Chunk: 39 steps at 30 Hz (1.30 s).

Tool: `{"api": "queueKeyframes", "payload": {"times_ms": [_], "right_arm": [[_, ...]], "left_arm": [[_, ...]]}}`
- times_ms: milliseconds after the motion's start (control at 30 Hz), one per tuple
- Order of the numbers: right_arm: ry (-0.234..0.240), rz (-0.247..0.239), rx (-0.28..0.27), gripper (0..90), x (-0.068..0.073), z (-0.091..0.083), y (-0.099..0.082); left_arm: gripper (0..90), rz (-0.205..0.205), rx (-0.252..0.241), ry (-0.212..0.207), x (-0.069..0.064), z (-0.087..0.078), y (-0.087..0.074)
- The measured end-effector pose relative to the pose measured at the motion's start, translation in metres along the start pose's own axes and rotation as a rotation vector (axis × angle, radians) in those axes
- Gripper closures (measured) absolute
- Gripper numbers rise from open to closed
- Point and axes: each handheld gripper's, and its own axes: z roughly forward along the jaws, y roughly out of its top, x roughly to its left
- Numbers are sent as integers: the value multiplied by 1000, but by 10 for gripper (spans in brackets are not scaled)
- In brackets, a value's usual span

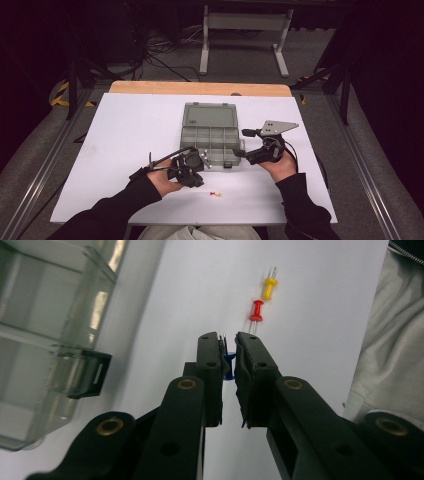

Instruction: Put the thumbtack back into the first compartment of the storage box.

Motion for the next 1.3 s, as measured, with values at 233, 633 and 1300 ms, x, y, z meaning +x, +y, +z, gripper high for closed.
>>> {"api": "queueKeyframes", "payload": {"times_ms": [233, 633, 1300], "right_arm": [[0, -4, 2, 168, 0, 1, -1], [-2, -1, 0, 163, -1, 0, -1], [-1, 0, 5, 162, -1, 1, -2]], "left_arm": [[815, -9, -21, 6, 11, -15, 2], [815, -47, -75, 15, 34, -38, 3], [815, -132, -127, 68, 80, -53, 8]]}}
